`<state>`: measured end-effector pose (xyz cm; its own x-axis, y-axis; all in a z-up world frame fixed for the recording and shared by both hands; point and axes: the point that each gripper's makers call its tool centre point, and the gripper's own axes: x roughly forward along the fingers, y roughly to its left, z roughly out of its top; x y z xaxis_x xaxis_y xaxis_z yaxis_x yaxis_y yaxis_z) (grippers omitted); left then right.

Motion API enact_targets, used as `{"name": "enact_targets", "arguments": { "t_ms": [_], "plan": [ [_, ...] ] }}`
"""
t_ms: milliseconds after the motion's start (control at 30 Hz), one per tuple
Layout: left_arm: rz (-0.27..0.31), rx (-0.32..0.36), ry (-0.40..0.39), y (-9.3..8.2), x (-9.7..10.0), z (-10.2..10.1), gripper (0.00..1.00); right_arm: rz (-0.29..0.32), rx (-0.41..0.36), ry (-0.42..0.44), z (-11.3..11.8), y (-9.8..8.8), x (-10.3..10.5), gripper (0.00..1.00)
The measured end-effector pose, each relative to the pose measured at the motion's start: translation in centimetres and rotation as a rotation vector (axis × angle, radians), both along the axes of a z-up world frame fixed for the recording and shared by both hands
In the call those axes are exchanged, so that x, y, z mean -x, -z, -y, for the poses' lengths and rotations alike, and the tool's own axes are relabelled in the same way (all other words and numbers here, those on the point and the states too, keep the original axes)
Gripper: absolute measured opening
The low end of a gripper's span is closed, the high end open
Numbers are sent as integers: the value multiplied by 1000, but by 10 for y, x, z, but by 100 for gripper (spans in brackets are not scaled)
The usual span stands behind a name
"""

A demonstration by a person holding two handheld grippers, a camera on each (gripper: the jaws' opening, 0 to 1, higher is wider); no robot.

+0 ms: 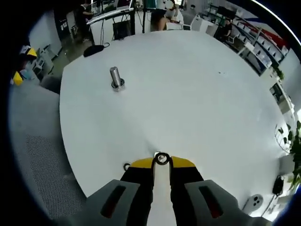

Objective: Place the washer onto the threaded stud by aligning its center hole with the stud, sliding it down to the base, and recovering from edge contact or off-axis alignment until the washer reaches the visible bottom stop.

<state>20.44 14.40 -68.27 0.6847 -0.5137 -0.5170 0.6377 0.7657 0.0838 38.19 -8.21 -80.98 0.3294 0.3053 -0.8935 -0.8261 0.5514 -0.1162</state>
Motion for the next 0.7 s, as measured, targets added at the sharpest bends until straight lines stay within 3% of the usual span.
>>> {"name": "enact_targets", "arguments": {
  "t_ms": [700],
  "plan": [
    [-11, -12, 0, 3, -1, -1, 31, -41, 31, -16, 0, 14, -4, 14]
  ]
}}
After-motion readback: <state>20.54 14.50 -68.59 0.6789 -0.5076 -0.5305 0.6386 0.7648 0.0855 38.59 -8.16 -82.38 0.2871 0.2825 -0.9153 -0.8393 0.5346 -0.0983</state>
